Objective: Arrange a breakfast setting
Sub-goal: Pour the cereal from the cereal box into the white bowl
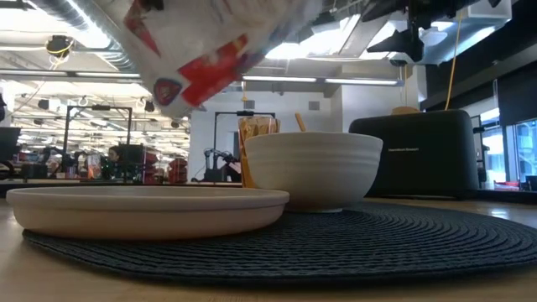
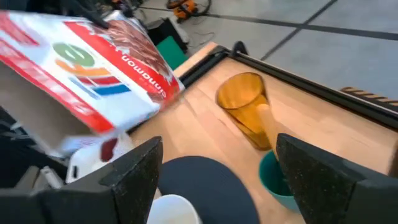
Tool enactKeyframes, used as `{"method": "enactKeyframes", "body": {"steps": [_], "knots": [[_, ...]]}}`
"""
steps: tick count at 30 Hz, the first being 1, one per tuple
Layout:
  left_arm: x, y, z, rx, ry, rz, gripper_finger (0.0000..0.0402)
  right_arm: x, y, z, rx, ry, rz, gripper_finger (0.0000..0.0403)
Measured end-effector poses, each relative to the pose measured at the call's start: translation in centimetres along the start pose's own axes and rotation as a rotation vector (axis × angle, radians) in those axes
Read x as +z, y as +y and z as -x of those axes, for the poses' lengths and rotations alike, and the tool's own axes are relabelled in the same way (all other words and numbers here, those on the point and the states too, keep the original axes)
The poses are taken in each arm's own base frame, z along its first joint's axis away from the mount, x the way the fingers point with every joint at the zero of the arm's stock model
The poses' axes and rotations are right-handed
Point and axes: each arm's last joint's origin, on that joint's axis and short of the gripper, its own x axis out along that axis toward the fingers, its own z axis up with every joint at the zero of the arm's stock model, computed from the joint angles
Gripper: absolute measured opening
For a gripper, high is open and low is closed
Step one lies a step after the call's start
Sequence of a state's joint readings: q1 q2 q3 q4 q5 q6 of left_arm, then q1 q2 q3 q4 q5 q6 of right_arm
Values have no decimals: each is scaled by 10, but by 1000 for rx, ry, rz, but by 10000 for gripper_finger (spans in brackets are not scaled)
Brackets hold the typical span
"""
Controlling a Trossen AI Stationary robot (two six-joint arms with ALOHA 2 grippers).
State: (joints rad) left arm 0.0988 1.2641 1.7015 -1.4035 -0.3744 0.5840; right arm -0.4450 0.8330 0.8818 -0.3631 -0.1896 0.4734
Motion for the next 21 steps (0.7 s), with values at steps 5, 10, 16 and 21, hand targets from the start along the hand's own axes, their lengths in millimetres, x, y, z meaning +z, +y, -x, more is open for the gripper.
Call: {"method": "enactKeyframes", "body": {"steps": [5,10,16,21], "knots": [[20,-4,-6,7,98,-145,163,0,-1,0,-25,-13,0,305],[37,-13,-17,-27,178,-292,163,1,-1,0,-36,-19,0,305],[52,-21,-32,-10,228,-400,163,0,-1,0,-39,-11,-1,305],[58,-25,-36,31,266,-496,163,0,-1,0,-32,-8,2,305]]}}
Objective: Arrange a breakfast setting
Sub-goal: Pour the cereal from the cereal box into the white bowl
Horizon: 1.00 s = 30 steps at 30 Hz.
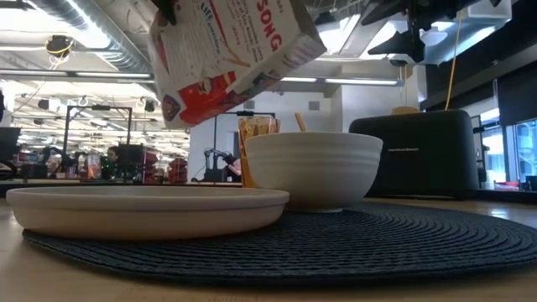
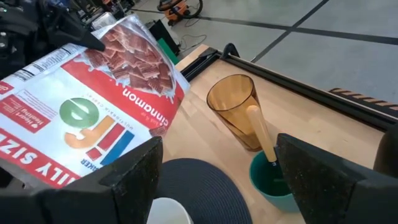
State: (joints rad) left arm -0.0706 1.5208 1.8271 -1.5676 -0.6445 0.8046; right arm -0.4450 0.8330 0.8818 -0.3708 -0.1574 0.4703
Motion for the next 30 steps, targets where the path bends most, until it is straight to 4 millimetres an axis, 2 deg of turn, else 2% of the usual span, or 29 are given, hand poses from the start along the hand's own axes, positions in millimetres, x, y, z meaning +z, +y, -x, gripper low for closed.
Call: {"method": "enactKeyframes", "body": {"steps": [5,11,15,23,30], "knots": [[0,-1,3,49,41,-47,163,0,0,0,0,2,3,305],[2,-2,3,-4,-13,71,164,-1,1,0,20,13,3,305],[3,-3,2,-68,-65,146,164,2,6,-1,104,1,-6,305],[-6,4,-8,-159,-85,349,164,18,50,0,338,-181,110,305],[-8,16,-16,-243,-220,528,159,20,95,-39,306,-68,347,305]]}}
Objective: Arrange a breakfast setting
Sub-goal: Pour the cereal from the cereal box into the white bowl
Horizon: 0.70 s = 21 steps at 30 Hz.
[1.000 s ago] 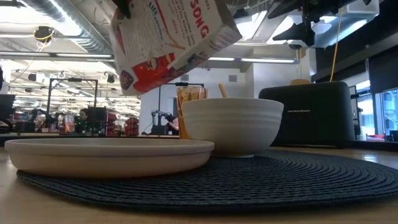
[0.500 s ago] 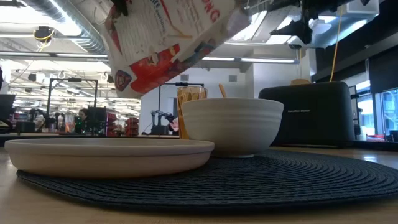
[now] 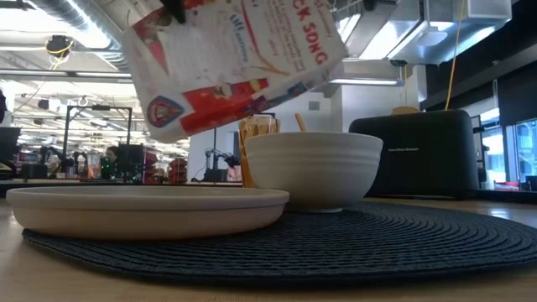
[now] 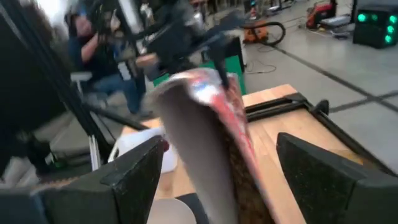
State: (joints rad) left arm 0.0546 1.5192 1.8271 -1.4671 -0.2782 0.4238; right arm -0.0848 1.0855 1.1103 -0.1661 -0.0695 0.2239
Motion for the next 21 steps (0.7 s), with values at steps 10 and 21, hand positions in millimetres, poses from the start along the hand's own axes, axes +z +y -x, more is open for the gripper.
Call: {"method": "enactKeyframes", "body": {"steps": [10,21], "knots": [[3,5,-1,-35,-60,53,121,10,7,-47,16,126,122,305],[5,5,-1,-49,-90,114,85,9,6,-54,26,117,75,255]]}}
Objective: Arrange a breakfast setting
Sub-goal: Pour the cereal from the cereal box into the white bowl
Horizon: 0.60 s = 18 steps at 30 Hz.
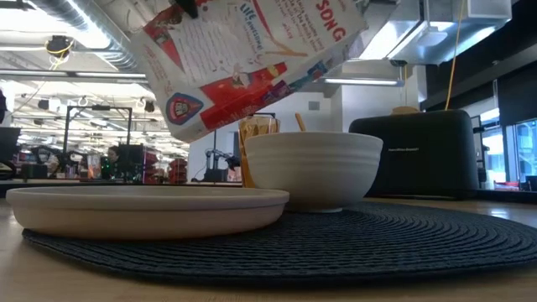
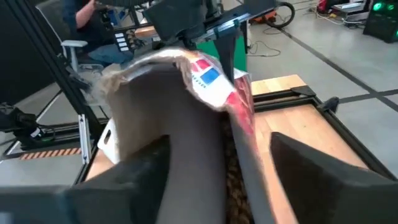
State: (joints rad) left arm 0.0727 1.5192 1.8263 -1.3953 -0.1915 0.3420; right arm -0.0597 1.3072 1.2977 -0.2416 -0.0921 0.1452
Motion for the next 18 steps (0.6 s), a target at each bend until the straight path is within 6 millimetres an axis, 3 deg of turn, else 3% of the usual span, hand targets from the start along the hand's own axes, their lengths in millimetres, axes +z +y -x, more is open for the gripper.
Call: {"method": "enactKeyframes", "body": {"steps": [3,7,12,18], "knots": [[2,0,0,-1,-19,-1,78,-6,-1,-8,0,35,-9,176],[3,0,0,-15,-37,-1,76,-6,-1,-9,0,35,-8,31],[4,0,0,-30,-47,5,76,-5,-1,-9,2,29,-29,3],[6,-1,0,-76,-81,20,74,-5,-1,-8,19,24,-35,6]]}}
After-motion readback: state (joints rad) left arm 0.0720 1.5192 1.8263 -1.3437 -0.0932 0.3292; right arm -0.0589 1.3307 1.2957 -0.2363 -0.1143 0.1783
